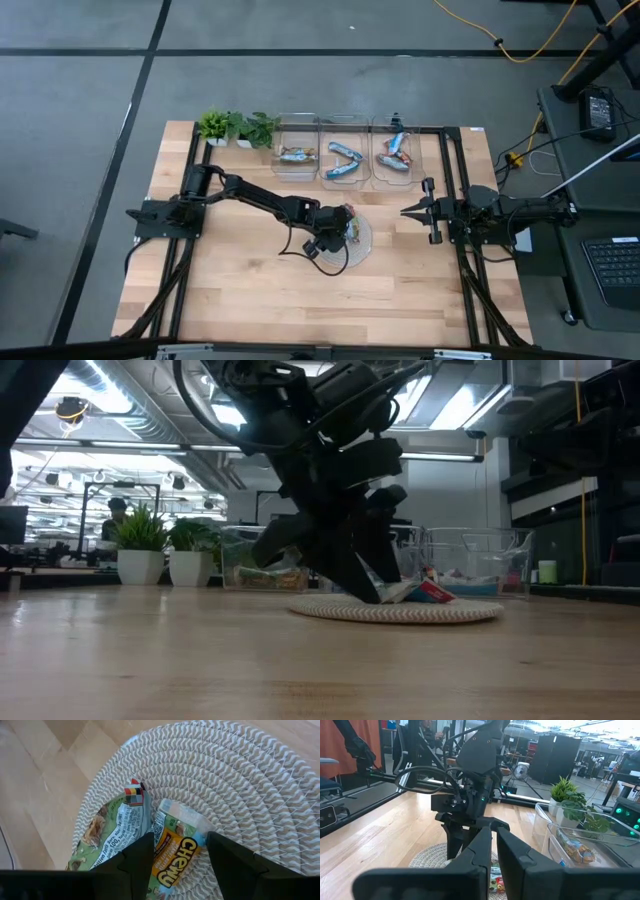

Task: Pick and place Granola Bars by type
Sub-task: Put the yellow granola bar into the left transparent bin

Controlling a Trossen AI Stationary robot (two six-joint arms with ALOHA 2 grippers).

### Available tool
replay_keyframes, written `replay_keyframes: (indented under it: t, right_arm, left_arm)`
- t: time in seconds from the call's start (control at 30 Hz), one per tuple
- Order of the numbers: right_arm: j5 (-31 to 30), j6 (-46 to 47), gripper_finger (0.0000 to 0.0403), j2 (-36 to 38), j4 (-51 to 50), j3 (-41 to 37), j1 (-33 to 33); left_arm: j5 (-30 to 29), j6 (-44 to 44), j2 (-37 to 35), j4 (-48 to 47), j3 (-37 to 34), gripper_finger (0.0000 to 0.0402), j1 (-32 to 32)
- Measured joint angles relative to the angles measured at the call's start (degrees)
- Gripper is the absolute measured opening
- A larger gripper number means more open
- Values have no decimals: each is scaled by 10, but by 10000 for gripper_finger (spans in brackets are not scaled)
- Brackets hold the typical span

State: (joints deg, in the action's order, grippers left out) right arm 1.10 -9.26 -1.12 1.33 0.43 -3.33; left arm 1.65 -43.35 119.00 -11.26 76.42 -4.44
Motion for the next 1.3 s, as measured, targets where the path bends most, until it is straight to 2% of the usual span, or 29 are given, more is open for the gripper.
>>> replay_keyframes:
  t: [0.53,0.7,0.77,0.93,1.07,1.2,1.3]
  right_arm:
    - [0,0,34,0,0,0,0]
    - [0,0,34,0,0,0,0]
    - [0,0,34,0,0,0,0]
    - [0,0,34,0,0,0,0]
    - [0,0,34,0,0,0,0]
    - [0,0,34,0,0,0,0]
    - [0,0,34,0,0,0,0]
  left_arm:
    - [-8,12,0,-13,6,102,-1]
    - [-70,6,-1,-55,29,88,-11]
    - [-97,-3,-16,-78,35,84,-17]
    - [-120,-9,-62,-109,49,71,-33]
    - [-140,-9,-124,-127,53,61,-49]
    - [-130,6,-197,-131,54,57,-59]
    - [-90,38,-250,-128,54,56,-60]
